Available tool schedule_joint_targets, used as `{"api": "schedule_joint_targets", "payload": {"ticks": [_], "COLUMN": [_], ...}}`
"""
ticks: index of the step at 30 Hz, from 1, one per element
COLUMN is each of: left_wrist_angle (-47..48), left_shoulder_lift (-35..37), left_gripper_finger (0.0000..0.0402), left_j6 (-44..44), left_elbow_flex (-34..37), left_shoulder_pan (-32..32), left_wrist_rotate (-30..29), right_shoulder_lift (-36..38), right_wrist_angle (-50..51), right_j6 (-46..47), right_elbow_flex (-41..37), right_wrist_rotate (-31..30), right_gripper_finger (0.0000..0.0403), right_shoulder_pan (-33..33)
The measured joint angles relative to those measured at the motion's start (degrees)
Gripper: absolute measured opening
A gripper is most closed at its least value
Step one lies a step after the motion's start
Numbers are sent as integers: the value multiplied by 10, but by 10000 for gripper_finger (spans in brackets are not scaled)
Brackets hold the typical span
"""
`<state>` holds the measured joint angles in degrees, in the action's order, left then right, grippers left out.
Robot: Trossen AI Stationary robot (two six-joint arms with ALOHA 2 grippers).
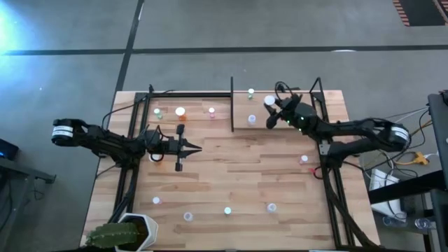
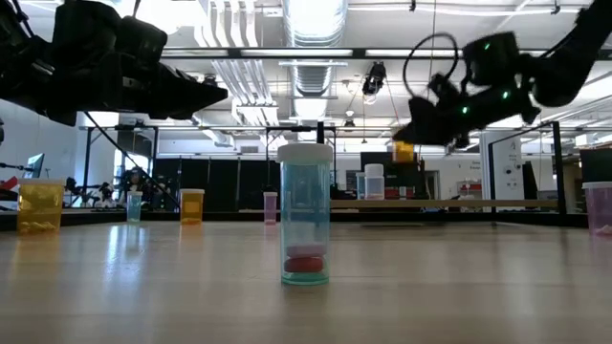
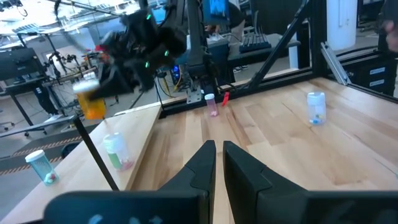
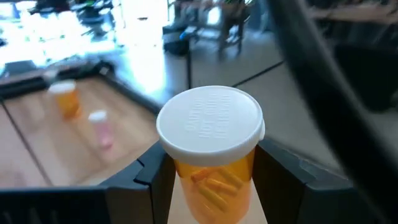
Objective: Pick and place medicine bottles onto shelf by color
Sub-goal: Put the bottom orange pill bottle on the shelf
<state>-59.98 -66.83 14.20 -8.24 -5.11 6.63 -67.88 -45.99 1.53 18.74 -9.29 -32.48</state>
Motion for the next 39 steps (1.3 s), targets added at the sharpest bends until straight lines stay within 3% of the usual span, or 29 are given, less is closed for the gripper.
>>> {"api": "schedule_joint_targets", "payload": {"ticks": [3, 9, 15, 27, 39], "left_wrist_angle": [0, 0, 0, 1, 1], "left_shoulder_lift": [0, 0, 0, 0, 0], "left_gripper_finger": [13, 13, 13, 13, 13], "left_j6": [0, -1, -3, -3, -3], "left_elbow_flex": [0, 1, 2, 3, 3], "left_shoulder_pan": [0, 0, 0, 0, 0], "left_wrist_rotate": [0, 0, 0, 0, 0], "right_shoulder_lift": [-68, -187, -258, -275, -274], "right_wrist_angle": [-26, -75, -75, -74, -60], "right_j6": [1, 1, 22, 54, 78], "right_elbow_flex": [16, 80, 130, 137, 137], "right_wrist_rotate": [46, 48, 49, 68, 69], "right_gripper_finger": [171, 171, 171, 172, 204], "right_shoulder_pan": [-17, -25, -36, -51, -51]}}
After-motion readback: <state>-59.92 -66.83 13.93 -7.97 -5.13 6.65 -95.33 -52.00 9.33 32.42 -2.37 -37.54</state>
